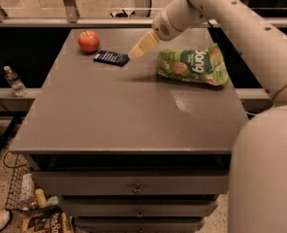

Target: Move rxbar blueberry near apple

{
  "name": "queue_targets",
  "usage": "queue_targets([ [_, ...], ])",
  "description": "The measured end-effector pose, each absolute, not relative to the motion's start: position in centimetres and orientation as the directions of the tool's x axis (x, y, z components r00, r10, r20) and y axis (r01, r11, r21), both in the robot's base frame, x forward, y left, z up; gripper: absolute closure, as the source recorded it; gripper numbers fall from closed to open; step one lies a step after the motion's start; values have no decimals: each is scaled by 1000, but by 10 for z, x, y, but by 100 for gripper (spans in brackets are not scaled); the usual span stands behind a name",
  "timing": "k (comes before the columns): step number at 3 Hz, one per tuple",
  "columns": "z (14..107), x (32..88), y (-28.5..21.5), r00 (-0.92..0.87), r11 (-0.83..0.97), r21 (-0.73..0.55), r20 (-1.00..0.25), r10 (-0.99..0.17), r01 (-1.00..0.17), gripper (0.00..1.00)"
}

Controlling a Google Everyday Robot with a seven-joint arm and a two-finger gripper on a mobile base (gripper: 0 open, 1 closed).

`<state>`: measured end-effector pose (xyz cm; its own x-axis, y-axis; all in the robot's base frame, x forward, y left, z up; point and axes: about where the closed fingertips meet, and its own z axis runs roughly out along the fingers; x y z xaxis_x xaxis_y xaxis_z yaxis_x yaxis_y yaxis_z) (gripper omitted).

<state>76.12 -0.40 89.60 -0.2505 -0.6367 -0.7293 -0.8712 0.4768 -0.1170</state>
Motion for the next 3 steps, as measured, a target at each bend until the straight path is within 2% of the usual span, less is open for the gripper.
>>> queue_targets([
  [2,944,702,-75,-244,611,-203,-786,-568,-765,0],
  [3,938,698,-90,-257,631,-206,-787,-561,-747,0],
])
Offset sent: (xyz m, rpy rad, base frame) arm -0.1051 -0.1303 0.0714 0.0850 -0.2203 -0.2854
